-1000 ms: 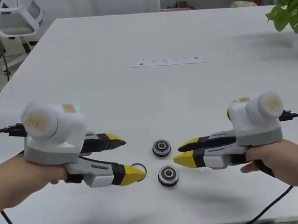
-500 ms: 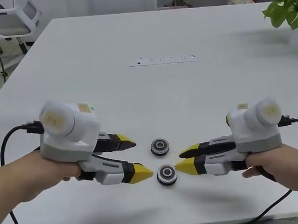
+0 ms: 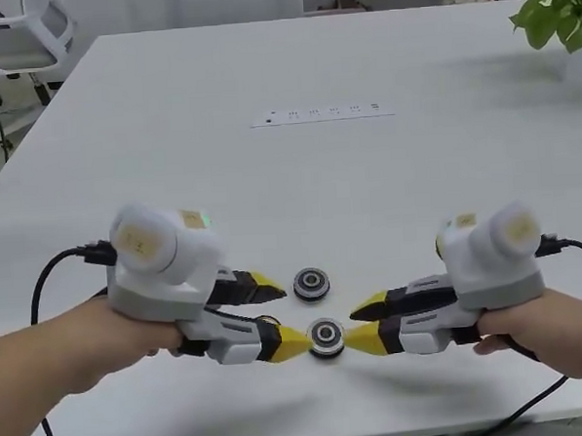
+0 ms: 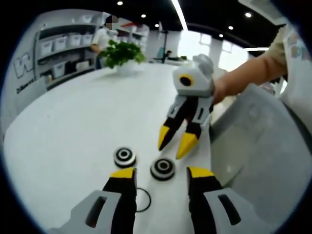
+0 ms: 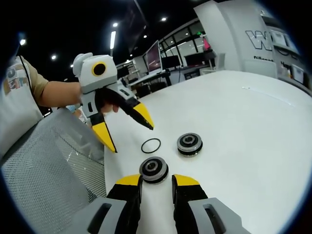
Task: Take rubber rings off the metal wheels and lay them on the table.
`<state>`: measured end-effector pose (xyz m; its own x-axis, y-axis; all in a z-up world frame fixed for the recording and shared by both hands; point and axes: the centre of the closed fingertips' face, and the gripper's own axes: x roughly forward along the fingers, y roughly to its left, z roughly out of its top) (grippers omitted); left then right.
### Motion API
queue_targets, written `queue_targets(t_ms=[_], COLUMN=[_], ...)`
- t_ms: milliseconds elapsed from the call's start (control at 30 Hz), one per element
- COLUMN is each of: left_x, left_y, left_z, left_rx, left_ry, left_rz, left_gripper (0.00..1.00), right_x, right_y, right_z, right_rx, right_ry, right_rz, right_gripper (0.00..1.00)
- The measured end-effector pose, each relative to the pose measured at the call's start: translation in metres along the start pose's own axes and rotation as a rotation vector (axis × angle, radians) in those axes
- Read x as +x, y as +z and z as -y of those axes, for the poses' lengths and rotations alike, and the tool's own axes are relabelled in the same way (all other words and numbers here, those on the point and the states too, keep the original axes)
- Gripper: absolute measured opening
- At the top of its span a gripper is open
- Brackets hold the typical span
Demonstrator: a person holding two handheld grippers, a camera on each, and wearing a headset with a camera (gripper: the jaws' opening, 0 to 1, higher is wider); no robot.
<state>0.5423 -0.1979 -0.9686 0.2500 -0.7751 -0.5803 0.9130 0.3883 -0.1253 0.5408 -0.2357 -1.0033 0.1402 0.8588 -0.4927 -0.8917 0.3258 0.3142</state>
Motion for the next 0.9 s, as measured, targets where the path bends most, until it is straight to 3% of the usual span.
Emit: queue_targets(t_ms=[900], left_x=[0.036], left_y=[-0.011], left_z=[0.009], left_rx=[0.042], left_ry=[-0.030], left_rz=[-0.056], left_gripper=[0.25], right_x=[0.004], right_y=[-0.006], right_z=[0.001], right_rx=[-0.015], right_ry=[0.002], right_rz=[-0.017], right_gripper=[0.23])
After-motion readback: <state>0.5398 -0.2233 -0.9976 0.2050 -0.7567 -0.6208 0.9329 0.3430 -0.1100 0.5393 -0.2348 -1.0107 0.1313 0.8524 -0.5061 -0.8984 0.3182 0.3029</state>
